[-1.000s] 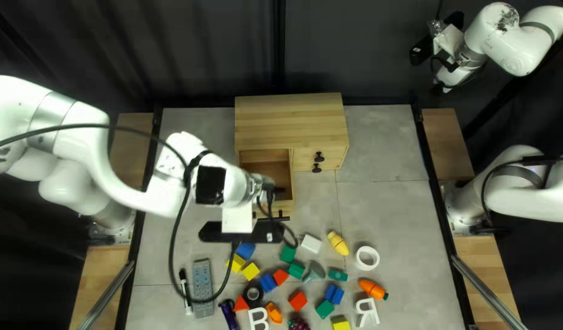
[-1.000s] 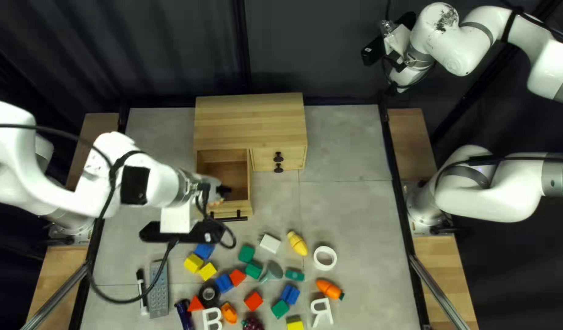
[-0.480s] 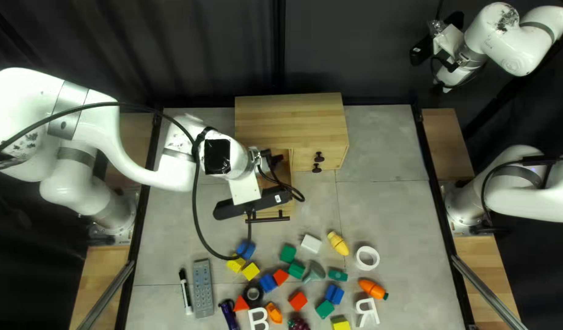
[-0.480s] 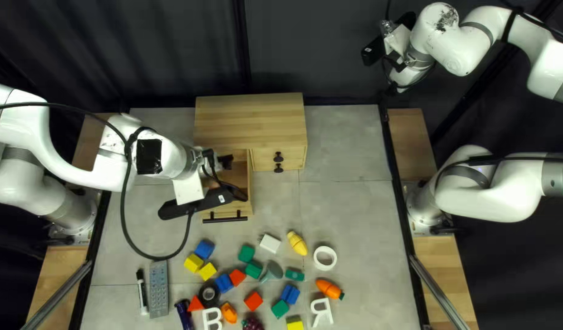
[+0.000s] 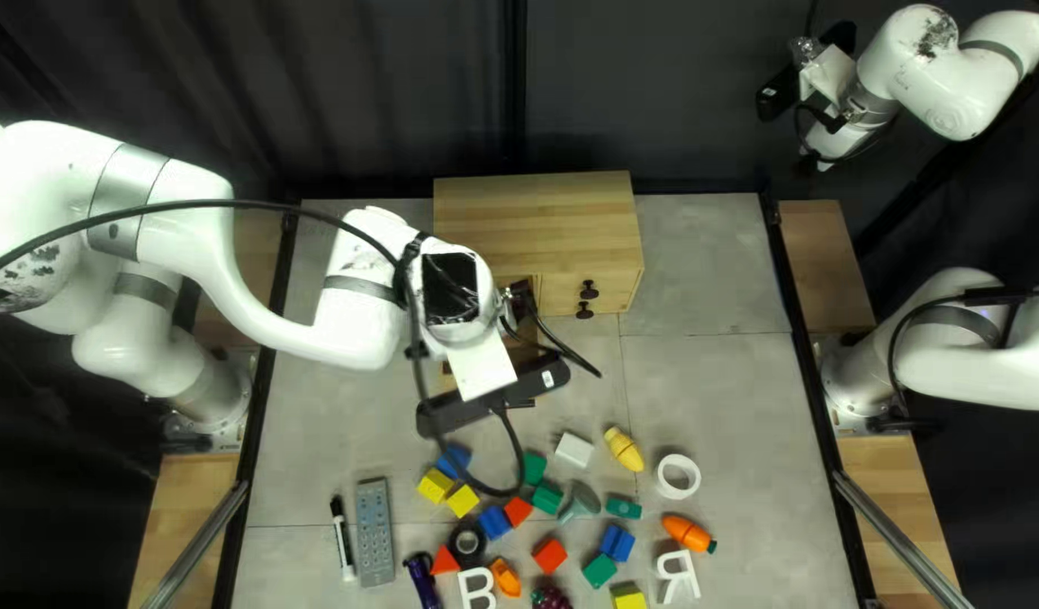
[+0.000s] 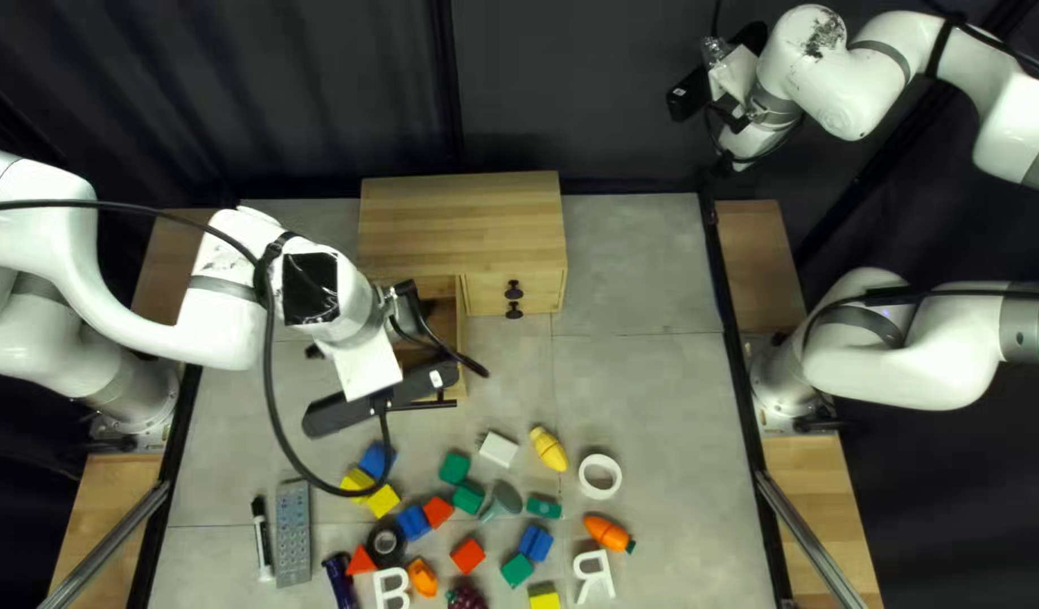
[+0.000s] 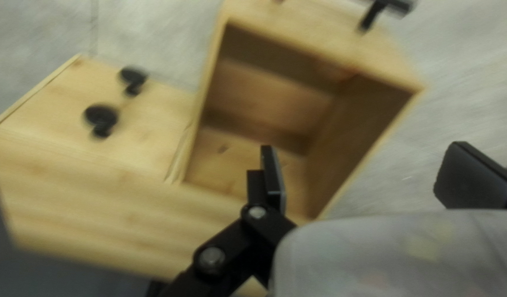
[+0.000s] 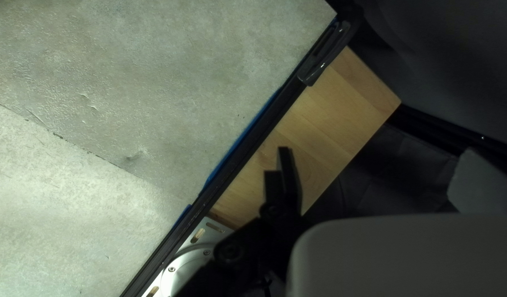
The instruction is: Open drawers and place objects into drawer and close
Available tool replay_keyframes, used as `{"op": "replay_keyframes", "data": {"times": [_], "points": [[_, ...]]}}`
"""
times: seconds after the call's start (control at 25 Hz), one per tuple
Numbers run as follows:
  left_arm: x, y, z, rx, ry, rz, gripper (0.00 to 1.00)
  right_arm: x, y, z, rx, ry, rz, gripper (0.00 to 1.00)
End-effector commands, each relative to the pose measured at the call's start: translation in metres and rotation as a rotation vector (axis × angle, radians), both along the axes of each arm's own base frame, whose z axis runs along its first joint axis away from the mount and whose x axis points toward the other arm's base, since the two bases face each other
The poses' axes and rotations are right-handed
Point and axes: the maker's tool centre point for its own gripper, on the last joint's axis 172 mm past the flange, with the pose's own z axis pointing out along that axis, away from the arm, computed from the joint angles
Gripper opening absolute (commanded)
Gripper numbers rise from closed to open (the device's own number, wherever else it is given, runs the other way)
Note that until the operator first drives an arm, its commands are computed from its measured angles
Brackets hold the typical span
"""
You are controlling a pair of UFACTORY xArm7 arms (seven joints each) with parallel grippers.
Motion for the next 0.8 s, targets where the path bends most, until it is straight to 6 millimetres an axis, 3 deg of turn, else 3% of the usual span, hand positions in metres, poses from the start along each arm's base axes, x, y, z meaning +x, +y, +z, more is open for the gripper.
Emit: {"op": "replay_keyframes", "data": {"times": [0.04, 0.16, 0.32, 0.52, 0.8], "points": [[-0.032, -0.066, -0.012, 0.016, 0.035, -0.062, 1.00, 0.000, 0.000, 0.000, 0.000, 0.000, 0.000, 1.00], [-0.049, -0.106, -0.029, 0.107, 0.057, -0.227, 1.00, 0.000, 0.000, 0.000, 0.000, 0.000, 0.000, 1.00], [-0.065, -0.122, -0.058, 0.190, 0.076, -0.446, 1.00, 0.000, 0.000, 0.000, 0.000, 0.000, 0.000, 1.00], [-0.070, -0.119, -0.090, 0.224, 0.101, -0.656, 1.00, 0.000, 0.000, 0.000, 0.000, 0.000, 0.000, 1.00], [-0.065, -0.094, -0.134, 0.190, 0.119, -0.823, 1.00, 0.000, 0.000, 0.000, 0.000, 0.000, 0.000, 1.00]]}}
